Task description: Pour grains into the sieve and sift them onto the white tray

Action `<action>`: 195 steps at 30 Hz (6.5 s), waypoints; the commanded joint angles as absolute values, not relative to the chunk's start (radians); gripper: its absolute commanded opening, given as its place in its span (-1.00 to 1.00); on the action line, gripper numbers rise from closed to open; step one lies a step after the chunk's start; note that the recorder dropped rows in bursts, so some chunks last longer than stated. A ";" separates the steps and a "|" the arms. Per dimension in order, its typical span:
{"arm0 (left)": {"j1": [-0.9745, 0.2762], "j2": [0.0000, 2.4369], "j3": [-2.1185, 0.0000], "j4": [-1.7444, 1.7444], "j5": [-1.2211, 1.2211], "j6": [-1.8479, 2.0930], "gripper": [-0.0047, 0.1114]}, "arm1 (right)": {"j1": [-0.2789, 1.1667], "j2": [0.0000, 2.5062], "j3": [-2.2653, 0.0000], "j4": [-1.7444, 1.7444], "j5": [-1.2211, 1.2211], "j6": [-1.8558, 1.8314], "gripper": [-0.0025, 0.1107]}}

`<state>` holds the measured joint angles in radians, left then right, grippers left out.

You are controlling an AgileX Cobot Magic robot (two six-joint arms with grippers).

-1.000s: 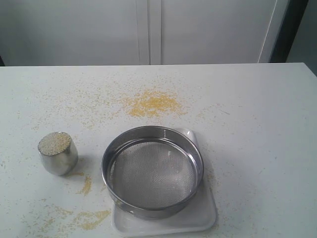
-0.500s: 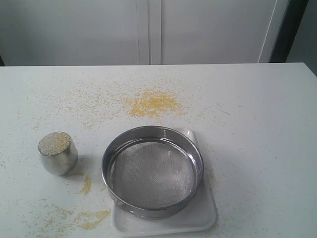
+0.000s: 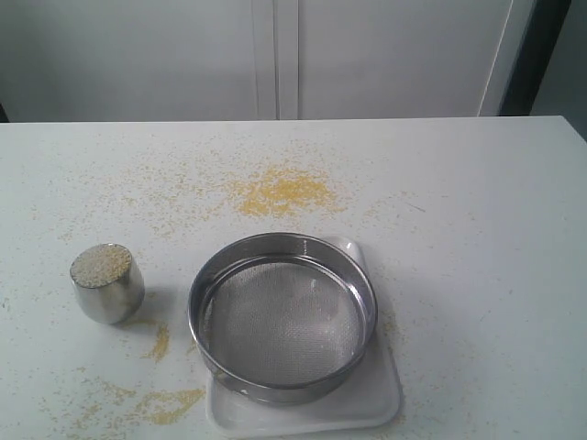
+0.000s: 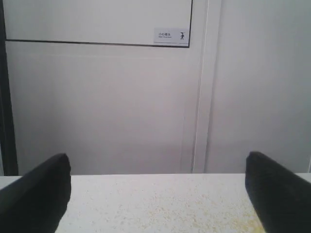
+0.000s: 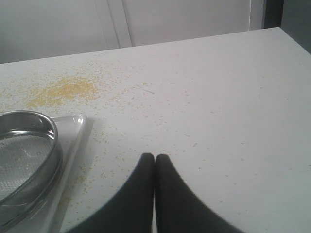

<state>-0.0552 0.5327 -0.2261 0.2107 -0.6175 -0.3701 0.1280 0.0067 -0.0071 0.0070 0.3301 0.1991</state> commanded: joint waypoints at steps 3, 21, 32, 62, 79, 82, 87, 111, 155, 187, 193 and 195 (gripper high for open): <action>-0.051 0.693 -0.232 0.377 -0.754 -0.513 0.84 | 0.132 0.000 0.000 0.008 0.321 0.202 -0.96; -0.051 1.072 -0.233 0.543 -1.105 -0.527 0.80 | 0.132 0.000 0.000 0.008 0.321 0.202 -0.96; -0.053 1.257 -0.237 0.557 -1.221 -0.486 0.80 | 0.132 0.000 0.000 0.008 0.321 0.202 -0.96; -0.127 1.694 -0.409 0.643 -1.221 -0.410 0.80 | 0.132 0.000 0.000 0.008 0.321 0.202 -0.96; -0.127 1.705 -0.369 0.618 -1.197 -0.409 0.80 | 0.132 0.000 0.000 0.008 0.321 0.202 -0.96; -0.127 1.705 -0.369 0.614 -1.159 -0.407 0.78 | 0.132 0.000 0.000 0.008 0.321 0.202 -0.96; -0.127 1.705 -0.369 0.622 -1.136 -0.409 0.72 | 0.132 0.000 0.000 0.008 0.321 0.202 -0.96; -0.127 1.781 -0.369 0.614 -1.134 -0.362 0.72 | 0.132 0.000 0.000 0.008 0.321 0.221 -0.96; -0.127 1.857 -0.369 0.640 -1.202 -0.268 -0.92 | 0.132 0.000 0.000 0.008 0.321 0.221 -0.96; -0.133 1.506 -0.379 0.758 -0.988 -0.553 -0.92 | 0.132 0.000 0.000 0.008 0.321 0.221 -0.96; -0.219 1.404 -0.420 0.771 -0.795 -0.621 -0.92 | 0.132 0.000 0.000 0.008 0.321 0.221 -0.96; -0.254 1.380 -0.437 0.771 -0.762 -0.650 -0.92 | 0.132 0.000 0.000 0.008 0.321 0.221 -0.96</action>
